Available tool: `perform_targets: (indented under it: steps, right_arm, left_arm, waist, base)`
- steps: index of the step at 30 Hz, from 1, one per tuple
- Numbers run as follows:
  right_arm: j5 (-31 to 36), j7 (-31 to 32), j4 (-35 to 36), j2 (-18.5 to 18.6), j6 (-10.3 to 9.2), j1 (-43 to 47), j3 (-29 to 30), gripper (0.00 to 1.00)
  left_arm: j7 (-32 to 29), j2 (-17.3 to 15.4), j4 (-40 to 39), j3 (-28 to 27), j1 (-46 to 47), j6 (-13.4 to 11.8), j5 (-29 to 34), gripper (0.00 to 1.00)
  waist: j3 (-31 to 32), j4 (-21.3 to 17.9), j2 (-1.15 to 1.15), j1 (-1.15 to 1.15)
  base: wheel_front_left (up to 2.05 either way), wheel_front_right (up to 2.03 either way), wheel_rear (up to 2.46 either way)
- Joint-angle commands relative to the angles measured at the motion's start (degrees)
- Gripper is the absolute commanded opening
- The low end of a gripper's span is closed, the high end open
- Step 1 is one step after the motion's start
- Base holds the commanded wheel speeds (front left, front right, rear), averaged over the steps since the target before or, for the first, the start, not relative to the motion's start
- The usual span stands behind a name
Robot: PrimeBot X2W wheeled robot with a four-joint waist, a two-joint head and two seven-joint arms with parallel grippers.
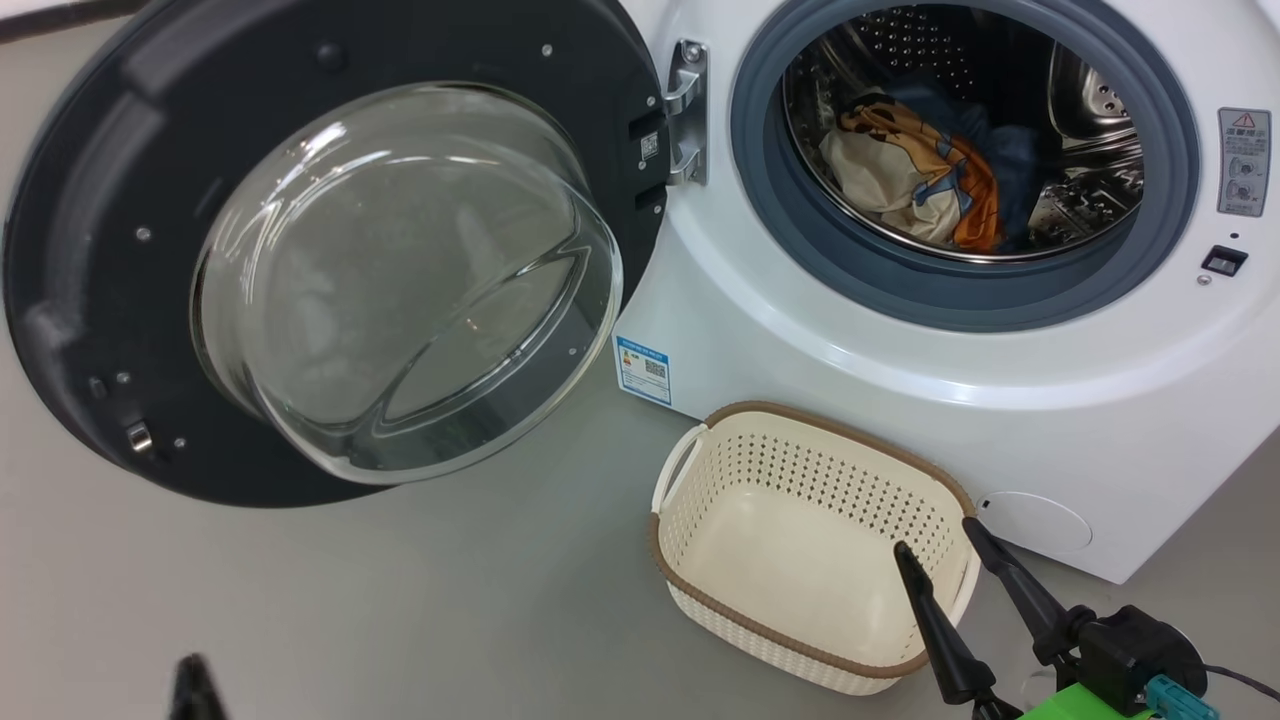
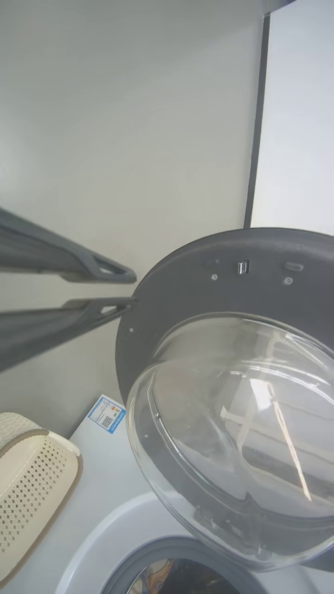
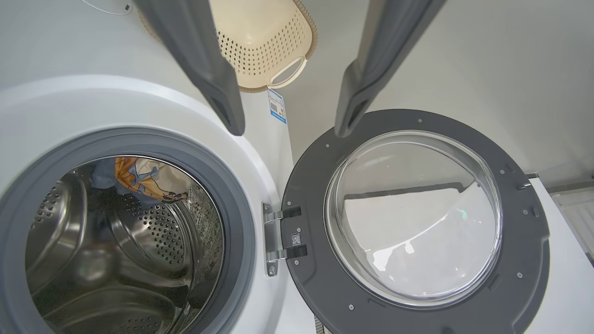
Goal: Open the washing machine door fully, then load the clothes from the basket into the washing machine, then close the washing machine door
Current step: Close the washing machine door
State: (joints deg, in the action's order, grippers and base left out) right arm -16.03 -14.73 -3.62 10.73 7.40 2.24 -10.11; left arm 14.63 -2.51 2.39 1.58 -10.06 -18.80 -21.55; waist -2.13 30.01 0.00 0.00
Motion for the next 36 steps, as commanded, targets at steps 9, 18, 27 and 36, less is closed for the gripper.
perform_targets:
  steps: [9,18,27,36]
  right_arm:
    - [0.26,-0.27,1.18,0.37,0.09,-1.48,-1.36,1.00]
    - [0.22,-0.27,1.16,0.17,0.09,-1.27,-1.43,1.00]
    - [0.37,-0.27,1.34,0.18,0.09,-0.50,-1.32,1.00]
    - [0.10,-0.27,0.84,0.57,0.09,-0.58,-2.66,1.00]
  left_arm:
    - [0.37,-0.37,-0.30,-22.87,6.99,6.11,-11.84,0.00]
    - [0.37,-2.42,9.10,-38.91,16.36,14.27,-15.41,0.00]
    - [-6.03,-16.14,25.80,-45.75,31.93,14.71,-26.01,0.00]
    - [-10.12,-23.89,36.34,-48.87,42.68,11.77,-31.09,0.00]
  waist:
    - [0.17,-0.14,0.00,0.00]
    - [0.64,-0.51,0.00,0.00]
    - [0.60,-1.26,0.00,0.00]
    - [-0.06,-4.33,0.00,0.00]
  base:
    - [0.00,0.00,0.00]
    - [0.00,0.00,0.00]
    - [0.00,0.00,0.00]
    - [0.00,0.00,0.00]
